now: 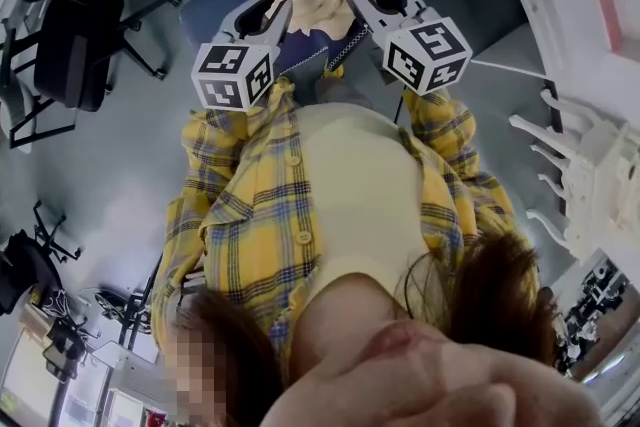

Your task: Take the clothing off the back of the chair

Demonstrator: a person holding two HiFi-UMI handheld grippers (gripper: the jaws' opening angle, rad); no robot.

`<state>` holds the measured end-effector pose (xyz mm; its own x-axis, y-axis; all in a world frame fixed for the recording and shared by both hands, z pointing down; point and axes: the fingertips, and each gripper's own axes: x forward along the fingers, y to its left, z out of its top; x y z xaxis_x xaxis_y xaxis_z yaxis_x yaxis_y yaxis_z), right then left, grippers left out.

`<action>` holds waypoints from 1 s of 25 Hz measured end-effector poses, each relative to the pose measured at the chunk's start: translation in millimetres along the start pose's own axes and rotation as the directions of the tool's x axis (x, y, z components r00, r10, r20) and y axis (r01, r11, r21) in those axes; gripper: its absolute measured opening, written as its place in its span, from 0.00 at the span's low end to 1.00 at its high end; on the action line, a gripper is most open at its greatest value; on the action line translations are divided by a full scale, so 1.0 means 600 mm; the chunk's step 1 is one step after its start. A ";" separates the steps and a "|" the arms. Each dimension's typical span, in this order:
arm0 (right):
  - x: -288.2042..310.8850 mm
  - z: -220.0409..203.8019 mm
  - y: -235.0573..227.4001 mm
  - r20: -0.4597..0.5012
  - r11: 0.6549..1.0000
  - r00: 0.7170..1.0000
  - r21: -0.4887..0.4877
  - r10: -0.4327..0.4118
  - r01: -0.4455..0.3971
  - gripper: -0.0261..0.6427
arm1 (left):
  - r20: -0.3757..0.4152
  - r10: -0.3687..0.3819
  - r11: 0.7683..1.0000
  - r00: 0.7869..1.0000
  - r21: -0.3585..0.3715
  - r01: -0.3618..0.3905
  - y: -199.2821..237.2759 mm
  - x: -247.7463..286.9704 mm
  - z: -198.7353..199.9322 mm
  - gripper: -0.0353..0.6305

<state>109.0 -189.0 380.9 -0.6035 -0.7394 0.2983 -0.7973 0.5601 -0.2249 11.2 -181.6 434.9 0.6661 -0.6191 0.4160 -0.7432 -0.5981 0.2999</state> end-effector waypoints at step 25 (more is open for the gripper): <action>0.013 0.136 0.160 0.162 0.976 0.963 -0.037 0.217 -0.214 0.14 | 0.173 0.062 0.998 0.983 0.018 -0.066 0.018 -0.135 0.065 0.21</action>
<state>27.8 -171.2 286.0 -0.7545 -0.6504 0.0883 -0.6489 0.7189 -0.2491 -48.7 -157.7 371.0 0.6193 -0.7338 0.2791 -0.7845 -0.5645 0.2566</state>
